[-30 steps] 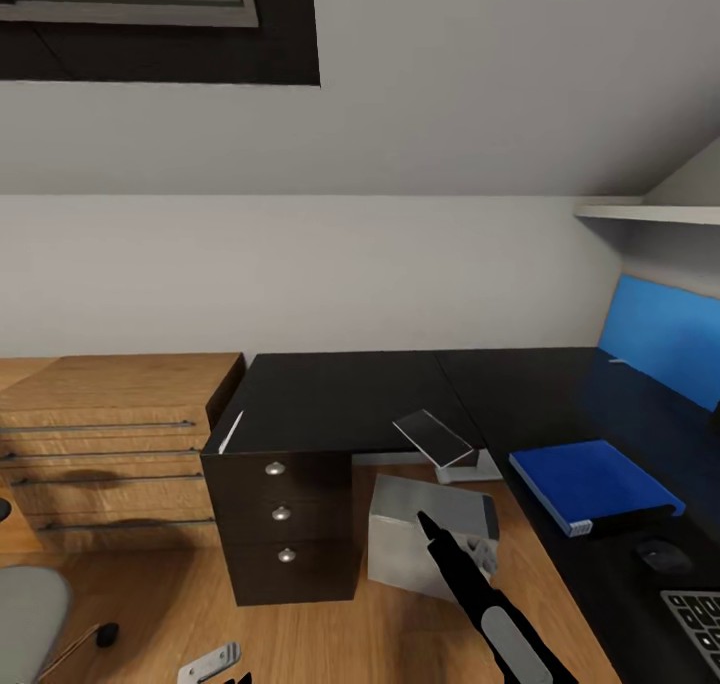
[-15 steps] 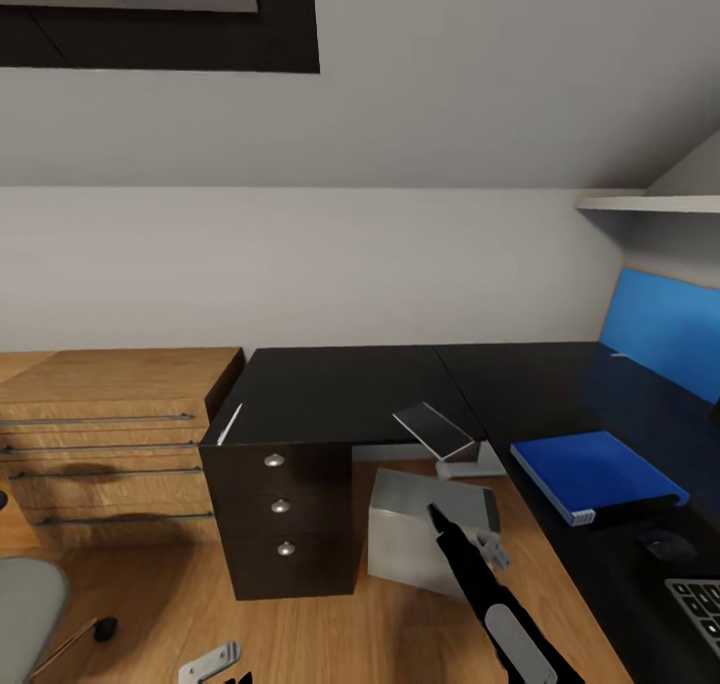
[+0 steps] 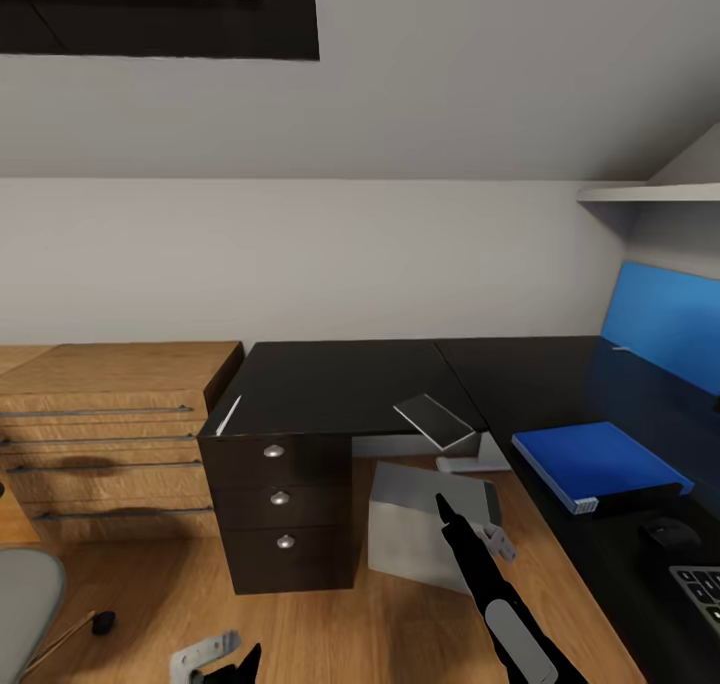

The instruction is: In the bedroom, organize the workspace by keeping the computer under the desk, ensuring the monitor is on the desk, placing the keyboard on the desk next to the monitor, placing the mouse on the desk next to the keyboard, moving the folder from the swivel chair onto the desk next to the mouse, stacking the notebook on top of the folder with the pen on top of the notebook, and positioning the swivel chair next to the desk.

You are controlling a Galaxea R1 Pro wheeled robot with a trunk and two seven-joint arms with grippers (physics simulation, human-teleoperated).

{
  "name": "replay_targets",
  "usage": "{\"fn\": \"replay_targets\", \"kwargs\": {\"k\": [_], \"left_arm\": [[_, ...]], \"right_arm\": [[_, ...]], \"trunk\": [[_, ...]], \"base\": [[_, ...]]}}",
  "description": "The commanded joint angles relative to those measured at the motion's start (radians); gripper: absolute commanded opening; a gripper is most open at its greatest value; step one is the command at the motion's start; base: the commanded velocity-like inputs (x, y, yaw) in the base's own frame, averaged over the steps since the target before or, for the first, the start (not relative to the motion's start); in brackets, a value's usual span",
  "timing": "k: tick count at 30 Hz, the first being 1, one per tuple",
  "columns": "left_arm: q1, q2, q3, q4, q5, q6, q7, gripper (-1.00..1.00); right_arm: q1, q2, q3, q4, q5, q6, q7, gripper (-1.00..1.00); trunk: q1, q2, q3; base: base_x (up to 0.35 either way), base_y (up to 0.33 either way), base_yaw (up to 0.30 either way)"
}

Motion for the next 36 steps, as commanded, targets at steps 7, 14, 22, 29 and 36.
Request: {"fn": "replay_targets", "kwargs": {"k": [7,14,22,29,36], "left_arm": [[-0.076,-0.025,-0.017,-0.028,0.026,0.251,0.011,1.00],[-0.119,-0.062,-0.014,-0.001,0.041,0.305,0.015,1.00],[-0.122,-0.062,0.003,0.032,0.037,0.303,0.013,1.00],[-0.122,-0.062,0.004,0.033,0.040,0.304,0.013,1.00],[-0.122,-0.062,0.004,0.033,0.040,0.304,0.013,1.00]], "right_arm": [[-0.001,-0.006,-0.004,-0.025,-0.020,-0.005,0.003,1.00],[-0.001,-0.008,-0.010,-0.033,-0.230,0.133,0.003,1.00],[-0.001,-0.008,-0.010,-0.034,-0.289,0.184,0.005,1.00],[-0.001,-0.008,-0.010,-0.034,-0.290,0.184,0.005,1.00],[-0.001,-0.010,-0.011,-0.033,-0.288,0.185,0.003,1.00]], "trunk": [[0.027,-0.050,-0.023],[0.035,-0.064,-0.029],[0.035,-0.064,-0.029],[0.008,-0.015,-0.007],[-0.019,0.034,0.015]], "base": [[0.000,0.000,0.000],[0.000,0.000,0.000],[0.091,0.000,0.000],[0.008,0.000,0.000],[0.001,0.000,0.000]]}}
